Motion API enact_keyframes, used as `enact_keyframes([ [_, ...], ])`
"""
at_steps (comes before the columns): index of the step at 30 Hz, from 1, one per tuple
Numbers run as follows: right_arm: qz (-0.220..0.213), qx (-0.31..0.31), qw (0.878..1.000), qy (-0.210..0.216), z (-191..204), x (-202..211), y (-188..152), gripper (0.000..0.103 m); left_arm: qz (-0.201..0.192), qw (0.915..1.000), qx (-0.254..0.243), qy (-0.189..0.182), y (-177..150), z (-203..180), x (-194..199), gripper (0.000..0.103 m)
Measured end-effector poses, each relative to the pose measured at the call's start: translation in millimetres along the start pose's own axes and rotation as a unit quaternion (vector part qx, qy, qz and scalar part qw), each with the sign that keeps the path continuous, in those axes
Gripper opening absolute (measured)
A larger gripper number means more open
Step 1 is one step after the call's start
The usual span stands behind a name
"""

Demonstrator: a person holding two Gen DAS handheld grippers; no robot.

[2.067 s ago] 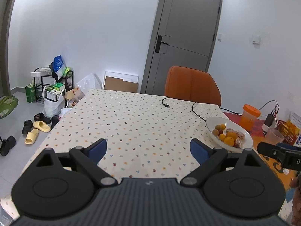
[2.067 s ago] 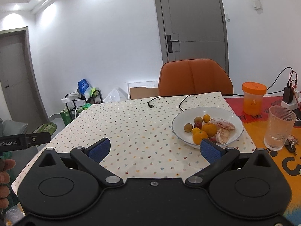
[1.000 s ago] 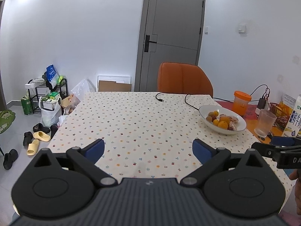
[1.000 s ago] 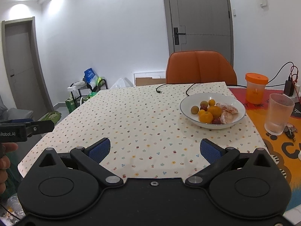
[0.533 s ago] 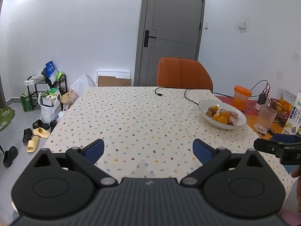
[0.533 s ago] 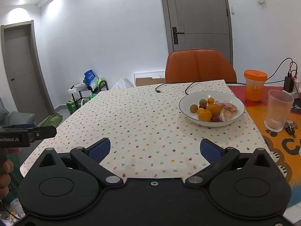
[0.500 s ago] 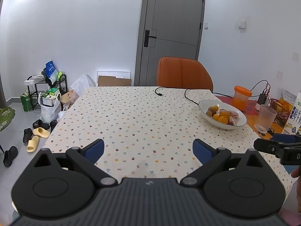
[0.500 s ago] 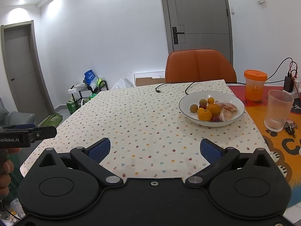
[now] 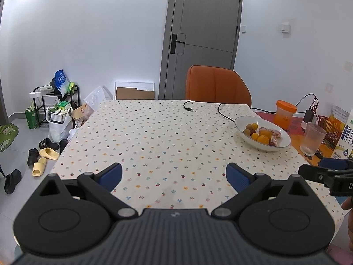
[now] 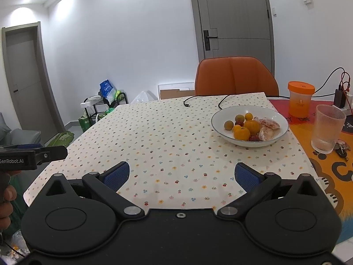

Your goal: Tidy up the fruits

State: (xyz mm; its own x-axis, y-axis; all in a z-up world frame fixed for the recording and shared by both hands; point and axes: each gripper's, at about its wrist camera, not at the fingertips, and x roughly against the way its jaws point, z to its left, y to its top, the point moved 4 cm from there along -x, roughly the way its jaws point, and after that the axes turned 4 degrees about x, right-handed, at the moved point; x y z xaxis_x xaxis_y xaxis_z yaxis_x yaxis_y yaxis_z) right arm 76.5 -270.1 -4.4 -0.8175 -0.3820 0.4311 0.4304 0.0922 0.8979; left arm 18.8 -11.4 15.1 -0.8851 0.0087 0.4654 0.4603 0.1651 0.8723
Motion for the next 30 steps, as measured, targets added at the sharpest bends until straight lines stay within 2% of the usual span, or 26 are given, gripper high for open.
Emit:
enact_keyframes([
  [30, 0.005, 0.001, 1.000, -0.005, -1.9, -2.2, -2.3, 0.103, 0.016, 0.9998, 0.001, 0.008, -5.3, 1.7, -7.7, 0.100],
])
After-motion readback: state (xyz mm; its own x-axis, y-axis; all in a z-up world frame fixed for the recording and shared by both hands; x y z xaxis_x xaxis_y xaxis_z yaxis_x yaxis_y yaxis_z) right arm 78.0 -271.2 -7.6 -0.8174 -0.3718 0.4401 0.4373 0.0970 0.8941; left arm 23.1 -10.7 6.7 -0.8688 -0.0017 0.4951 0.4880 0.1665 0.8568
